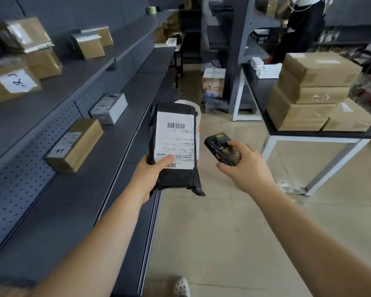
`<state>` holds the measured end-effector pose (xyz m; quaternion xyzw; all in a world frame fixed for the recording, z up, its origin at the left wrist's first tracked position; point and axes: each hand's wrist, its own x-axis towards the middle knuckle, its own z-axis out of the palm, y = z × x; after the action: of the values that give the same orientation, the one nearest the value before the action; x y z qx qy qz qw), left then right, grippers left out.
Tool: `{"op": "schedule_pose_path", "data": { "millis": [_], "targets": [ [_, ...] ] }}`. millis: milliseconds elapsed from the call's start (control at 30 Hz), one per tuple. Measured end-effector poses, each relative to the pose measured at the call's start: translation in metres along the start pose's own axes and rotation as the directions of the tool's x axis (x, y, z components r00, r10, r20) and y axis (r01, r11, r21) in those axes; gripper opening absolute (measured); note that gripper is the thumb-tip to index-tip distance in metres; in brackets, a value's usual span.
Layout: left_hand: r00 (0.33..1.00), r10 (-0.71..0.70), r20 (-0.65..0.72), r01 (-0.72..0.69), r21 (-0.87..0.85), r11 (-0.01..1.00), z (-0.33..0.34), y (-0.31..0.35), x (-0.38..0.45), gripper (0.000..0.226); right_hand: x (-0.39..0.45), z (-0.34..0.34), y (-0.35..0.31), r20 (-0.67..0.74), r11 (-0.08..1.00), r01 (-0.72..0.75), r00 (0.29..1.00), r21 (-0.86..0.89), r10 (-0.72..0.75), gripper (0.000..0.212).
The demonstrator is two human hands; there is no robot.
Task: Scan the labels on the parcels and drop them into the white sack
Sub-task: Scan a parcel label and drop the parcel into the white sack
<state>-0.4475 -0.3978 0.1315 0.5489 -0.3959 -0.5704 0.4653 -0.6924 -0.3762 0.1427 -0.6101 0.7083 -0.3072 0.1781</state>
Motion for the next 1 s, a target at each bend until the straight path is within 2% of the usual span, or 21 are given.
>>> {"op": "schedule_pose_path", "data": {
  "millis": [100,333,467,600,800,933,1000],
  "targets": [
    [0.999,0.006,0.047,-0.005,-0.013,1.000,0.014,0.023,0.064,0.023,0.059,0.002,-0.006,-0.022,0.999,-0.013,1.000,-0.032,0.012,0.066],
    [0.991,0.086,0.102,-0.086,-0.007,0.996,0.032,0.060,0.184,0.024,0.172,0.016,-0.009,-0.049,0.998,-0.024,0.999,-0.055,0.021,0.067],
    [0.996,0.047,0.076,-0.047,-0.009,0.999,0.030,0.057,0.245,0.028,0.232,0.040,-0.001,-0.029,1.000,-0.023,0.999,-0.015,0.022,0.063],
    [1.000,0.003,0.029,-0.002,-0.016,1.000,0.035,0.056,0.307,0.052,0.299,0.064,0.016,-0.010,1.000,-0.008,1.000,-0.003,0.008,0.062],
    [0.999,-0.021,-0.042,0.021,-0.014,1.000,0.073,0.078,0.409,0.037,0.419,0.081,0.043,0.000,0.999,0.046,0.999,0.018,-0.046,0.061],
    [0.999,-0.015,-0.048,0.014,-0.020,1.000,0.098,0.106,0.473,0.057,0.500,0.082,0.054,0.007,0.998,0.056,0.998,0.003,-0.056,0.063],
    [0.997,-0.002,-0.072,0.000,-0.026,1.000,0.106,0.113,0.504,0.052,0.536,0.086,0.059,0.013,0.998,0.064,0.998,0.006,-0.064,0.064]
  ]
}}
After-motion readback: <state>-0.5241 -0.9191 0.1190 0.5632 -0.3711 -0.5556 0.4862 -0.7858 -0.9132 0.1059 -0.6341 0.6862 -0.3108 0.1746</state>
